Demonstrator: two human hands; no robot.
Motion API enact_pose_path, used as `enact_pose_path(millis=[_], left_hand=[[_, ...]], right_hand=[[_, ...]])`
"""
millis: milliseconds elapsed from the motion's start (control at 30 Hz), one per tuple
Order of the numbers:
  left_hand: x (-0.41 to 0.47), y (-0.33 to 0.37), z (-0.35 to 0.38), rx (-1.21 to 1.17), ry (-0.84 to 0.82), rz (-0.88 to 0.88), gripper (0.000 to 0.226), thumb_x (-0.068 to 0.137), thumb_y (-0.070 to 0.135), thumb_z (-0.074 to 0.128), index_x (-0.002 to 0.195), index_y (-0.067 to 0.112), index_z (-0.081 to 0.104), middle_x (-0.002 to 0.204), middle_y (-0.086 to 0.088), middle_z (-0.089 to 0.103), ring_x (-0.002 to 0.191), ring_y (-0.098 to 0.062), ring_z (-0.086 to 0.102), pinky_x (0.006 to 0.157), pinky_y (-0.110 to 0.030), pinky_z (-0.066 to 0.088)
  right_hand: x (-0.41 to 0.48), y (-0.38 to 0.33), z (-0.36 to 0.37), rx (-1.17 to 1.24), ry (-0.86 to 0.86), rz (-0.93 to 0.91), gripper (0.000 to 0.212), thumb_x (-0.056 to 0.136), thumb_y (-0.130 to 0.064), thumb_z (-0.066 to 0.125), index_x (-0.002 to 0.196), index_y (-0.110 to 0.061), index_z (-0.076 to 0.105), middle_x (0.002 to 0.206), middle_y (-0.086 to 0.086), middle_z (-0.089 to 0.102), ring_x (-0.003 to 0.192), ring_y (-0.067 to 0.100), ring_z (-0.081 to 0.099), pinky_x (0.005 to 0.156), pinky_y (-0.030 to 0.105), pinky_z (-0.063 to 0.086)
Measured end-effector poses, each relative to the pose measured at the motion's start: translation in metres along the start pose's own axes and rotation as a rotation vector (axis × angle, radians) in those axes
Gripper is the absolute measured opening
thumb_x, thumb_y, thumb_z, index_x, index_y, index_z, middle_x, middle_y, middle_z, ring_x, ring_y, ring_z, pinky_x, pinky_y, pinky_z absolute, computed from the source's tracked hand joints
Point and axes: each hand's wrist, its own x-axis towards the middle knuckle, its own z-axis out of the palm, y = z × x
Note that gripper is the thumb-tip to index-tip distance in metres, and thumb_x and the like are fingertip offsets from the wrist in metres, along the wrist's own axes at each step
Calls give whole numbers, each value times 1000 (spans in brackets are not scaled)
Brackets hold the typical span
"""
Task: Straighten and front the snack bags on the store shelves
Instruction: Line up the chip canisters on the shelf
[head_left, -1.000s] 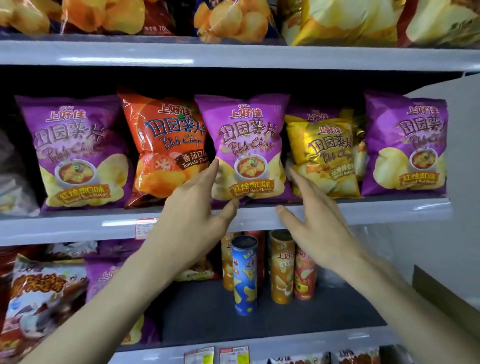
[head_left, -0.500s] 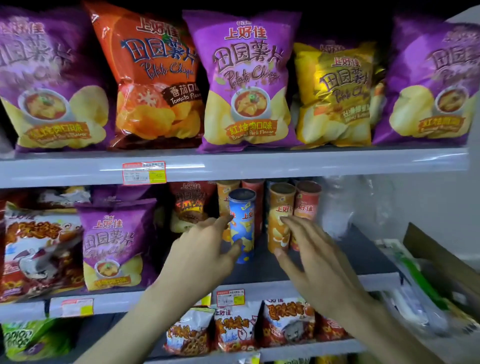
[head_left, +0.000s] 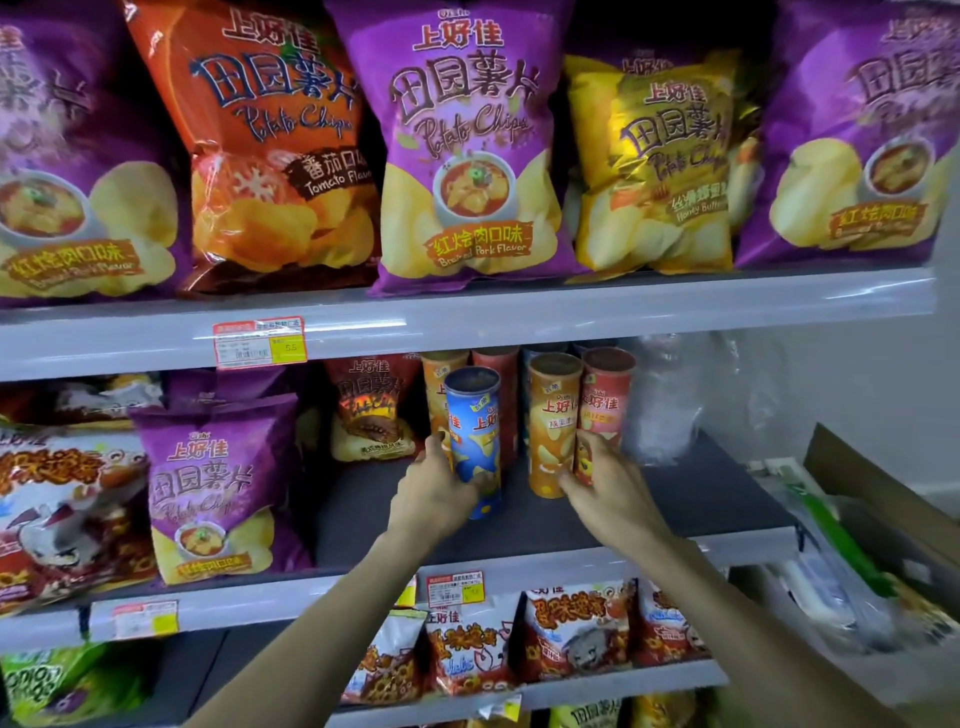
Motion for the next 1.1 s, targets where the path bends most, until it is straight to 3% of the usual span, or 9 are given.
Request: enact_pose_path(millis=[100,233,333,433,633,733,900,1033,1100], left_hand=[[6,0,14,-117,17,-26,81,83,53,77,146,22,37,135,-7,63,118,-38,64,97,-53,54],[14,-6,27,-206,35,-23,71,79,60,79,132,28,44,124,-1,68,107,-31,68,92,-52,58],[17,-13,26,-225,42,-21,60,80,58,82,122,29,50,116,2,71,101,-27,71,90,-51,60],[17,-25,19,-227,64,-36,58,79,57,84,118,29,51,112,4,72,97,-26,71,89,-49,60],[13,-54,-4,-220,137,-76,53,75,55,84,113,30,56,106,5,73,95,-25,71,88,-45,60],[11,-67,-13,-213,159,-72,56,71,60,83,109,30,57,101,6,74,90,-23,72,83,-46,61],[11,-80,-19,-232,177,-72,61,66,64,84,109,29,60,100,7,75,88,-21,74,83,-48,62],[13,-82,-19,-251,182,-61,56,70,56,91,109,27,63,98,10,76,88,-19,74,85,-47,62],[12,-83,-17,-247,209,-53,53,75,51,91,112,25,63,99,9,76,88,-19,74,84,-47,62]], right_hand=[[10,-1,9,117,-31,63,51,90,-30,68,138,-27,52,127,-4,67,116,24,65,100,38,53],[18,-5,22,258,-16,131,83,80,-37,70,155,-24,37,138,-2,64,126,24,61,110,44,49],[18,-8,36,305,7,130,93,86,-35,77,162,-20,25,134,0,61,128,25,58,109,46,49],[23,-7,47,275,30,97,88,88,-34,78,160,-18,31,151,4,48,140,26,47,115,40,40],[39,-15,62,447,-29,123,83,85,-33,85,151,-19,37,122,-5,61,113,22,63,95,34,48],[44,-16,72,498,13,135,74,83,-34,87,141,-21,43,122,-3,64,107,21,63,90,34,47],[44,-26,90,566,-181,53,70,90,-26,82,147,-24,42,124,-8,63,113,14,65,96,32,49],[47,-39,105,612,-229,-2,63,92,-23,80,146,-27,47,128,-6,67,103,-2,65,103,36,55],[47,-46,112,631,-254,-24,64,94,-22,78,149,-26,47,131,-5,67,104,-3,65,96,27,55]])
